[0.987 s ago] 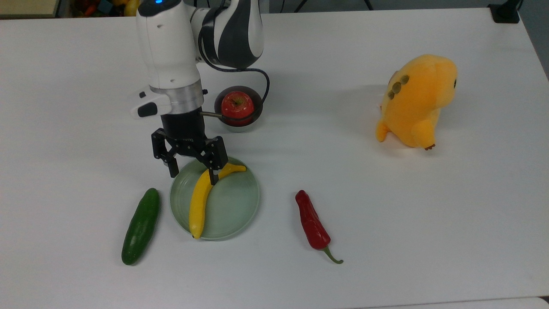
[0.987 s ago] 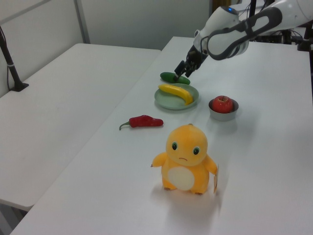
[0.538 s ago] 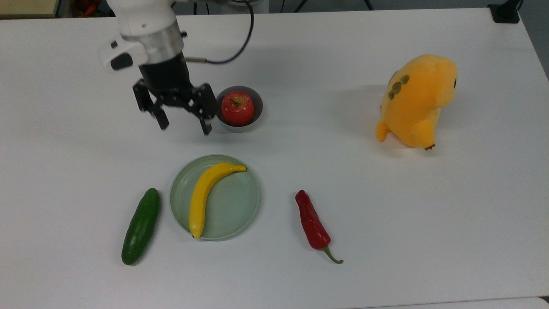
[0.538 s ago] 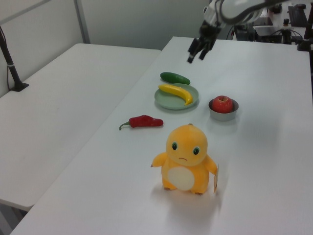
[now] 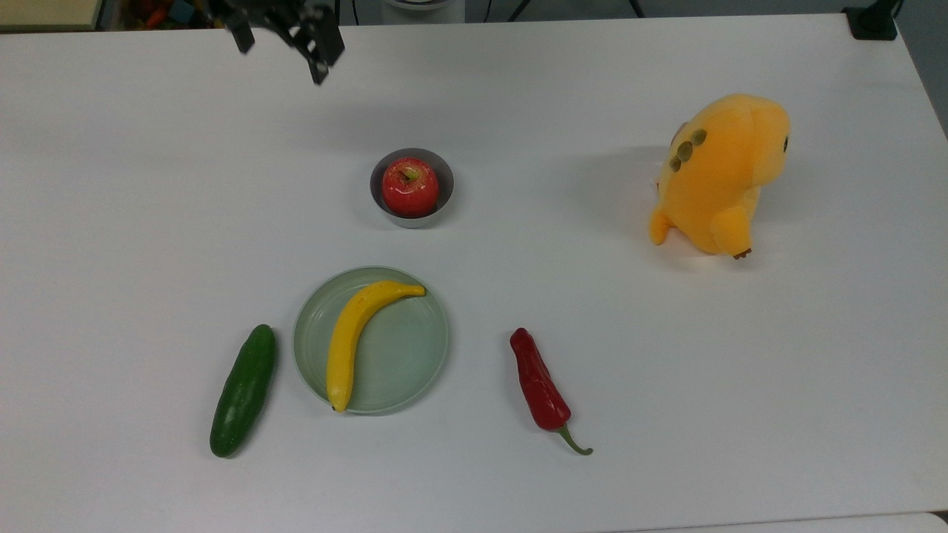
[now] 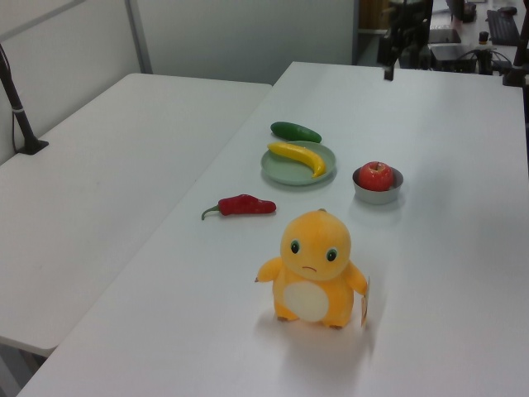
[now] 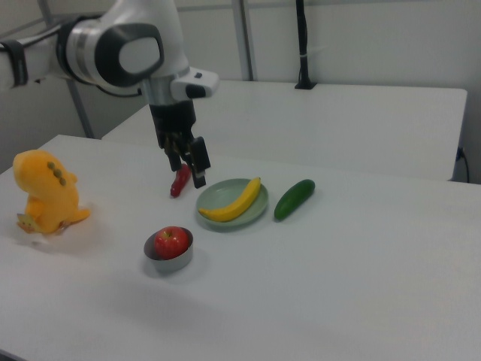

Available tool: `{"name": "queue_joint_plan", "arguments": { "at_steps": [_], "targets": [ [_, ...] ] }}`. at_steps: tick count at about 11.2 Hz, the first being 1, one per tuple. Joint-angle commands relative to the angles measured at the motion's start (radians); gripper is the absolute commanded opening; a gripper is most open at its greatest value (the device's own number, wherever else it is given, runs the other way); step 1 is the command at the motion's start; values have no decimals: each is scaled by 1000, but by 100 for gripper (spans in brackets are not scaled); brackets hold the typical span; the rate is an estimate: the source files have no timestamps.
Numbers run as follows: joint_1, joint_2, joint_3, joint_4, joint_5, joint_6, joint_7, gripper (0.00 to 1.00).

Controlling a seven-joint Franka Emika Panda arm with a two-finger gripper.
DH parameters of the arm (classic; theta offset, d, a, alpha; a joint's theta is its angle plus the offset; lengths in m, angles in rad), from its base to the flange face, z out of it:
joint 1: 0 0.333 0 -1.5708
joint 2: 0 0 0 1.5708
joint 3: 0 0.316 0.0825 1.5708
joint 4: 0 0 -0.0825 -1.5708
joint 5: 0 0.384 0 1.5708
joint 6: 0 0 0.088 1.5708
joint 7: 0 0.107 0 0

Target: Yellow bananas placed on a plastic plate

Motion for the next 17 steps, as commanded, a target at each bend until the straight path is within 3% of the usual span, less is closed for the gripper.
{"name": "queue_joint_plan", "arguments": {
  "at_steps": [1, 2, 6, 9, 11, 17],
  "targets": [
    [-5, -38, 9, 103, -1, -187, 32, 100],
    [-4, -55, 20, 114, 5, -198, 32, 100],
    [-4, -78, 159, 111, 16, -192, 28, 100],
    [15, -79, 207, 90, 22, -159, -60, 100],
    [27, -79, 209, 74, 84, -105, -115, 100],
    [27, -78, 157, 22, 91, 37, -353, 100]
  ]
}}
